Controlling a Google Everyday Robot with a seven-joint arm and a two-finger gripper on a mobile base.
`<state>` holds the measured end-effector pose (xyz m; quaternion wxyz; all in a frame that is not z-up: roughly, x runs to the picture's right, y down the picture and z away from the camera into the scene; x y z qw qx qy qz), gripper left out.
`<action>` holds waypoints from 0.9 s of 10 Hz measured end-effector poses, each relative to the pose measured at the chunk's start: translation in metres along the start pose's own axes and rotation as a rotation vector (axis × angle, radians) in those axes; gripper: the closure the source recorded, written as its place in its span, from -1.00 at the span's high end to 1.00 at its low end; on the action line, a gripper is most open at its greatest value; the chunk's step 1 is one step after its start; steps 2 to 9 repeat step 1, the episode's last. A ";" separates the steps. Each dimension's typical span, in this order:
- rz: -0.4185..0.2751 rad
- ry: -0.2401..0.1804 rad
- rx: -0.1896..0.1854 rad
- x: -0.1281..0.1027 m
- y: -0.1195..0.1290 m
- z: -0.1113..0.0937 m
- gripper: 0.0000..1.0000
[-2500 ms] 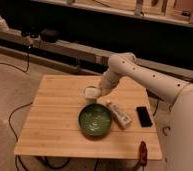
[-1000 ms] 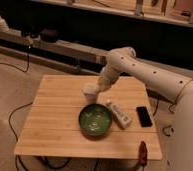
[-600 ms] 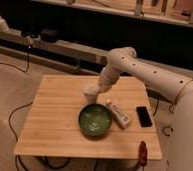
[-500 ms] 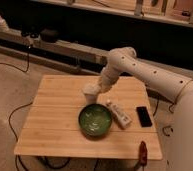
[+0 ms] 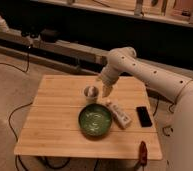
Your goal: Place the white sponge in the ceramic cup
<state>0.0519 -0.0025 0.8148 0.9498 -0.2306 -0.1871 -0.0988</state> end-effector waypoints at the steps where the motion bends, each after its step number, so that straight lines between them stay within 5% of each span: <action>1: 0.000 0.000 0.000 0.000 0.000 0.000 0.30; 9: 0.000 0.000 0.000 0.000 0.000 0.000 0.30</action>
